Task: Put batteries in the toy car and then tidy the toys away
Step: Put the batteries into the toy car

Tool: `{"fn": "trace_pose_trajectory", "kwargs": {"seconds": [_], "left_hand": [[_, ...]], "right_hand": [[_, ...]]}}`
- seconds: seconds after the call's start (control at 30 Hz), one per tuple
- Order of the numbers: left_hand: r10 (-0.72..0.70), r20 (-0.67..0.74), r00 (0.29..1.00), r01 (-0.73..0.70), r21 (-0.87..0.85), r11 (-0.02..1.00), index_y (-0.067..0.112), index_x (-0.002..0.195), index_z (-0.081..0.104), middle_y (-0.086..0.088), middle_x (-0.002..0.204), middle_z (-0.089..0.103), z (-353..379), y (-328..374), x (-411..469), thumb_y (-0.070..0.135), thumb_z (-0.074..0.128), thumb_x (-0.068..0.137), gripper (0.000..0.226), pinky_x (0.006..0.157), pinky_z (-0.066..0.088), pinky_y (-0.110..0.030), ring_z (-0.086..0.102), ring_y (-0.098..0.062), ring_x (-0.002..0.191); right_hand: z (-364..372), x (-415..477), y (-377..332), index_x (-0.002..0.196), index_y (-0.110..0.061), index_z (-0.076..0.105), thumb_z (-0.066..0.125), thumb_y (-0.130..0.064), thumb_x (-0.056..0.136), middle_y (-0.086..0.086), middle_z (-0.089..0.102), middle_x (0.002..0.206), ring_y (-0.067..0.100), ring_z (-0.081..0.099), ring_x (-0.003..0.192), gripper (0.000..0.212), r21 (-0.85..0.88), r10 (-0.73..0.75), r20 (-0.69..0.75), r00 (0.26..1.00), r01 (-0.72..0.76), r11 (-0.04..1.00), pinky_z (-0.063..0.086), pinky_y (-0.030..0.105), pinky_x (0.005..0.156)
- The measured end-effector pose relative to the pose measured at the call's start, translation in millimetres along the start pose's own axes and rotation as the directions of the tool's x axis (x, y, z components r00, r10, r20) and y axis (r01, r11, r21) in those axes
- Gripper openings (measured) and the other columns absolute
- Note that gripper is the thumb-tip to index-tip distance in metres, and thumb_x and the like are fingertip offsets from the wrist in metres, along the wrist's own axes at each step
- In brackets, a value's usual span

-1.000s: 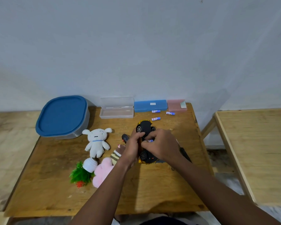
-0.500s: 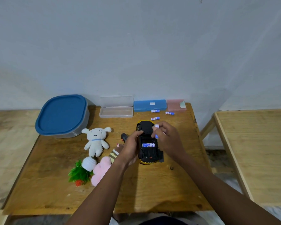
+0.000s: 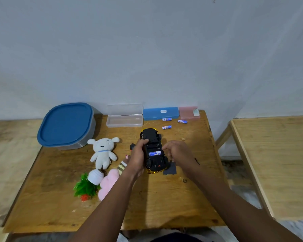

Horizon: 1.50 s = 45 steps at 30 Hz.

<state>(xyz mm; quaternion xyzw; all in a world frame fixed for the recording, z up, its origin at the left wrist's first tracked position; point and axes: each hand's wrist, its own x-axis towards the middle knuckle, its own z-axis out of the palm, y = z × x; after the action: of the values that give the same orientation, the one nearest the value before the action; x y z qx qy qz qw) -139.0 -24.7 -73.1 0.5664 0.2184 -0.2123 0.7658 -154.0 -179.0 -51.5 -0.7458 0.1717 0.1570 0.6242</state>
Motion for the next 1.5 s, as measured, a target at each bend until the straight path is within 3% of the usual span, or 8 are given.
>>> {"fn": "trace_pose_trajectory", "kwargs": {"seconds": [0.17, 0.3, 0.53, 0.77, 0.93, 1.07, 1.33, 1.5], "left_hand": [[0.052, -0.081, 0.995, -0.052, 0.009, 0.999, 0.004, 0.127, 0.059, -0.025, 0.116, 0.069, 3.1, 0.9, 2.1, 0.035, 0.053, 0.092, 0.047, 0.097, 0.052, -0.054, 0.068, -0.041, 0.102], [0.183, -0.063, 0.981, -0.177, 0.092, 0.980, 0.011, 0.125, 0.058, -0.028, 0.124, 0.063, 7.0, 0.8, 4.5, 0.032, 0.054, 0.086, 0.045, 0.098, 0.050, -0.059, 0.062, -0.044, 0.114], [0.286, 0.020, 0.958, -0.284, 0.205, 0.937, 0.015, 0.124, 0.056, -0.006, 0.107, 0.065, 15.2, 2.6, 1.3, 0.014, 0.044, 0.101, 0.025, 0.064, 0.049, -0.010, 0.064, -0.017, 0.096], [0.229, -0.016, 0.973, -0.224, 0.150, 0.963, 0.023, 0.121, 0.061, -0.022, 0.120, 0.065, 12.9, 4.2, 5.2, 0.035, 0.050, 0.086, 0.038, 0.097, 0.052, -0.060, 0.064, -0.040, 0.112], [0.124, -0.072, 0.990, -0.116, 0.108, 0.987, 0.013, 0.124, 0.062, -0.027, 0.124, 0.065, 8.8, 3.8, 15.0, 0.027, 0.049, 0.097, 0.033, 0.098, 0.050, -0.060, 0.064, -0.045, 0.114], [0.089, -0.054, 0.995, -0.083, 0.101, 0.991, 0.016, 0.123, 0.062, -0.024, 0.119, 0.068, 9.6, 1.8, 22.0, 0.023, 0.048, 0.100, 0.029, 0.095, 0.051, -0.060, 0.067, -0.042, 0.108], [0.069, -0.015, 0.997, -0.067, 0.139, 0.988, 0.013, 0.125, 0.058, -0.026, 0.121, 0.065, 6.6, -2.6, 31.3, 0.026, 0.045, 0.102, 0.029, 0.084, 0.056, -0.049, 0.068, -0.037, 0.101], [0.063, -0.012, 0.998, -0.059, 0.213, 0.975, 0.017, 0.128, 0.053, -0.017, 0.118, 0.064, 2.9, -5.3, 36.1, 0.027, 0.052, 0.101, 0.029, 0.075, 0.059, -0.040, 0.068, -0.031, 0.103]], "right_hand": [[5.2, 6.7, 13.7, 0.079, -0.030, 0.076, 0.066, -0.020, 0.088, -0.017, 0.073, 0.083, 0.001, 0.066, 0.084, 0.016, -0.220, -0.204, -0.101, 0.974, 0.178, 0.959, 0.053, 0.024, 0.073], [9.1, 12.8, 17.4, 0.085, -0.026, 0.079, 0.074, -0.026, 0.082, -0.014, 0.074, 0.085, 0.004, 0.067, 0.082, 0.005, -0.288, -0.206, -0.129, 0.970, 0.163, 0.944, 0.057, 0.031, 0.074], [7.2, 18.5, 12.6, 0.086, -0.023, 0.078, 0.079, -0.024, 0.079, -0.007, 0.075, 0.085, 0.008, 0.068, 0.080, 0.007, -0.229, -0.142, -0.150, 0.978, 0.105, 0.968, 0.053, 0.025, 0.066], [-6.3, 20.7, 5.4, 0.085, -0.021, 0.078, 0.083, -0.019, 0.076, -0.003, 0.075, 0.087, 0.009, 0.070, 0.083, 0.010, -0.091, -0.096, 0.003, 0.995, 0.096, 0.991, 0.047, 0.014, 0.061], [-14.4, 25.7, 4.1, 0.086, -0.024, 0.078, 0.085, -0.010, 0.072, -0.002, 0.076, 0.077, 0.009, 0.071, 0.074, 0.021, -0.142, -0.128, 0.121, 0.984, 0.145, 0.979, 0.058, 0.028, 0.072], [-16.7, 28.9, 1.7, 0.091, -0.020, 0.078, 0.085, -0.016, 0.074, -0.005, 0.073, 0.076, 0.003, 0.063, 0.065, 0.019, -0.351, -0.171, 0.154, 0.973, 0.216, 0.911, 0.046, 0.013, 0.060], [-23.0, 34.4, 4.5, 0.093, -0.023, 0.075, 0.075, -0.029, 0.084, -0.019, 0.060, 0.087, 0.002, 0.056, 0.081, 0.011, -0.566, -0.363, 0.247, 0.899, 0.437, 0.699, 0.039, 0.022, 0.072], [-33.2, 33.8, -0.7, 0.092, -0.023, 0.075, 0.073, -0.024, 0.086, -0.011, 0.072, 0.083, -0.003, 0.063, 0.078, 0.006, -0.312, -0.299, 0.167, 0.940, 0.338, 0.888, 0.046, 0.015, 0.070]]}}
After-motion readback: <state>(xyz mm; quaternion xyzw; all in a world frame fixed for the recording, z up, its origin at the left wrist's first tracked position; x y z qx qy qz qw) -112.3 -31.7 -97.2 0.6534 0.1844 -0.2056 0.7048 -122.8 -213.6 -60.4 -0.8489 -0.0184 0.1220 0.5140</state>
